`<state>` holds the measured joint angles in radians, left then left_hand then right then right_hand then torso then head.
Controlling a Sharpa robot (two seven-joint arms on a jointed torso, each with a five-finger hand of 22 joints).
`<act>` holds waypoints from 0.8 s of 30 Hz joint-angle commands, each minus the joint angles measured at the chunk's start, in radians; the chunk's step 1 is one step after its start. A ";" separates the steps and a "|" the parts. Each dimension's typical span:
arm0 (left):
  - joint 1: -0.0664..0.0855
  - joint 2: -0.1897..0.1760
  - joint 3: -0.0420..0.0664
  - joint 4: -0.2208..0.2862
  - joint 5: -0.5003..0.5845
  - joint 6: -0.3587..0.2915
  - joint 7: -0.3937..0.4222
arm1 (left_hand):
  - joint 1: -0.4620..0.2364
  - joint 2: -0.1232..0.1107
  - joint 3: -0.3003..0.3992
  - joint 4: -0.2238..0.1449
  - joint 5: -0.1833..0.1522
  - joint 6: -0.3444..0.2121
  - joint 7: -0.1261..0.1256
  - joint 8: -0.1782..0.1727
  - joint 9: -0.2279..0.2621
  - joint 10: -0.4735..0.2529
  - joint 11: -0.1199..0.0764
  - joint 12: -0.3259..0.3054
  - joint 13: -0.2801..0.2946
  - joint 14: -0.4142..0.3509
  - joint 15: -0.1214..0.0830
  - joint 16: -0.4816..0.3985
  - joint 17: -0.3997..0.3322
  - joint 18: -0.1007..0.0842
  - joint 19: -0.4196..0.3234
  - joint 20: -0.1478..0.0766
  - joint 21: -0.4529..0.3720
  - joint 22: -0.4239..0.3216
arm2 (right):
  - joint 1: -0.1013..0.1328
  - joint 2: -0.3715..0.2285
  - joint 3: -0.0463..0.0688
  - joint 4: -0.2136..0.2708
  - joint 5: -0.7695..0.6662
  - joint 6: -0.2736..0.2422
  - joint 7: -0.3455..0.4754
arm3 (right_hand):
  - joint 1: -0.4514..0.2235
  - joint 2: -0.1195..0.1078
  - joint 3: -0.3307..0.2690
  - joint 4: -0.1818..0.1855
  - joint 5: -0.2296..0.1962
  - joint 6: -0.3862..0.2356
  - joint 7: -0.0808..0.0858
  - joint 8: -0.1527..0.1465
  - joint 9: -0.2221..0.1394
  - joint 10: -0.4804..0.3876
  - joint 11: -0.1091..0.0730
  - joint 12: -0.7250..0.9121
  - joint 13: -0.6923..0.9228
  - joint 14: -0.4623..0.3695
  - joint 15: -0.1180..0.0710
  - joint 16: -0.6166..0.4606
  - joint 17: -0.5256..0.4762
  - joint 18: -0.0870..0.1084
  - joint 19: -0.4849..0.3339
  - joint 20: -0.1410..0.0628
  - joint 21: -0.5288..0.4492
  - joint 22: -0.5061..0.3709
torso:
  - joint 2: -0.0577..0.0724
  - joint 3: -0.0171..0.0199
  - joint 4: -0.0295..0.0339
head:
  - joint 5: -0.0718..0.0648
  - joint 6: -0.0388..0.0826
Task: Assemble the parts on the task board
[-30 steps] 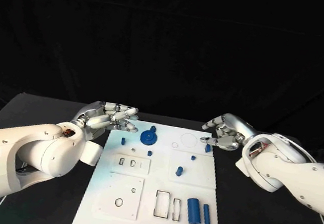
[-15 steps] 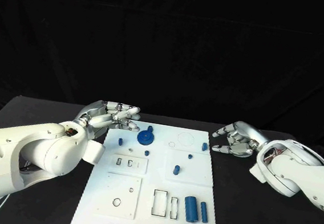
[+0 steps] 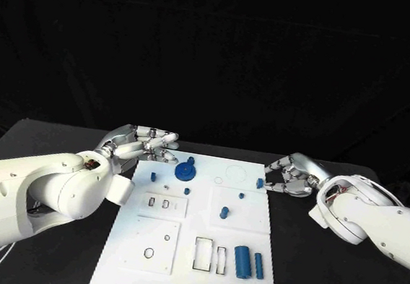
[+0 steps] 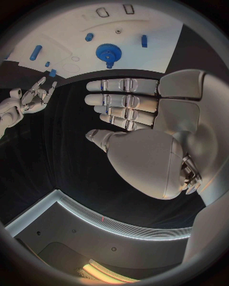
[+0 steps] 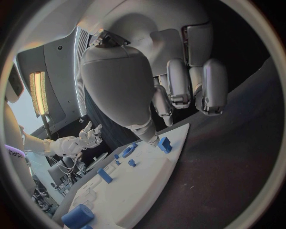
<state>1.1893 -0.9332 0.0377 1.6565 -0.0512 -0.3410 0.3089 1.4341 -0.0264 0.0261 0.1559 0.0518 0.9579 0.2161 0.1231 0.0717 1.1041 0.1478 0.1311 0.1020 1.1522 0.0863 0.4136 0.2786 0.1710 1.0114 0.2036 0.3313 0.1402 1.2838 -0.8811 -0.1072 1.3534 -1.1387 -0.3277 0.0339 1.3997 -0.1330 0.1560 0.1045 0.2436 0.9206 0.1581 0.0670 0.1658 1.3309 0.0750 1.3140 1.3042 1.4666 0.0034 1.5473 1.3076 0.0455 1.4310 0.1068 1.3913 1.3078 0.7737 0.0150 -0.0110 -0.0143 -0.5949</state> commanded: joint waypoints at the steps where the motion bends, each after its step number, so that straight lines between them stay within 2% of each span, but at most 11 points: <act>1: 0.001 0.001 0.001 0.001 0.000 0.019 0.006 | 0.000 0.009 -0.001 -0.005 -0.003 -0.007 0.000 -0.007 -0.001 -0.004 0.000 -0.006 0.002 -0.007 -0.001 0.006 0.001 0.011 -0.004 0.002 -0.004 -0.001 | -0.001 0.011 0.000 -0.010 -0.019 -0.002 -0.007 | 0.004 0.007 0.003 -0.006 0.006 0.003 0.004 0.003 0.001 0.006 0.002 0.008 0.004 0.095 0.000 0.007 0.228 0.005 0.010 0.002 0.007 0.088 | 0.000 -0.0009 -0.0010 | 0.001 -0.001; 10: 0.001 0.000 0.001 0.002 0.000 0.018 0.006 | 0.000 0.009 -0.001 -0.005 -0.003 -0.007 0.000 -0.007 -0.001 -0.004 0.000 -0.006 0.002 -0.007 -0.001 0.006 0.001 0.011 -0.004 0.002 -0.004 -0.001 | -0.004 0.035 -0.001 -0.033 -0.031 0.002 -0.012 | 0.004 0.012 0.004 -0.007 0.007 0.018 0.005 0.009 0.004 0.010 0.003 0.012 0.007 0.096 0.001 0.008 0.231 0.004 0.013 0.003 0.011 0.093 | 0.000 -0.0004 -0.0008 | 0.001 -0.005; 24: 0.001 -0.002 0.001 0.002 0.000 0.017 0.005 | 0.000 0.009 -0.001 -0.005 -0.003 -0.007 0.000 -0.007 -0.001 -0.004 0.000 -0.006 0.002 -0.007 -0.001 0.006 0.001 0.011 -0.004 0.002 -0.004 -0.001 | -0.017 0.055 -0.004 -0.043 -0.041 0.019 -0.016 | 0.001 0.018 0.006 -0.009 0.007 0.043 0.002 0.019 0.009 0.019 0.001 0.021 0.015 0.097 0.000 0.011 0.236 0.002 0.019 0.004 0.018 0.101 | 0.000 -0.0002 -0.0011 | 0.003 -0.007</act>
<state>1.1892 -0.9360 0.0377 1.6564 -0.0512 -0.3407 0.3086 1.4340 -0.0264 0.0262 0.1559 0.0518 0.9579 0.2161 0.1231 0.0716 1.1041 0.1479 0.1311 0.1027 1.1523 0.0863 0.4136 0.2784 0.1710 1.0114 0.2036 0.3314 0.1404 1.2687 -0.8276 -0.1105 1.3107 -1.1630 -0.3254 0.0223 1.3985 -0.1248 0.1617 0.0989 0.2436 0.9566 0.1617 0.0807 0.1739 1.3411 0.0775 1.3299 1.3078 1.4665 0.0035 1.5511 1.3074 0.0455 1.4416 0.1102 1.4037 1.3075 0.7734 0.0147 -0.0117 -0.0118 -0.6017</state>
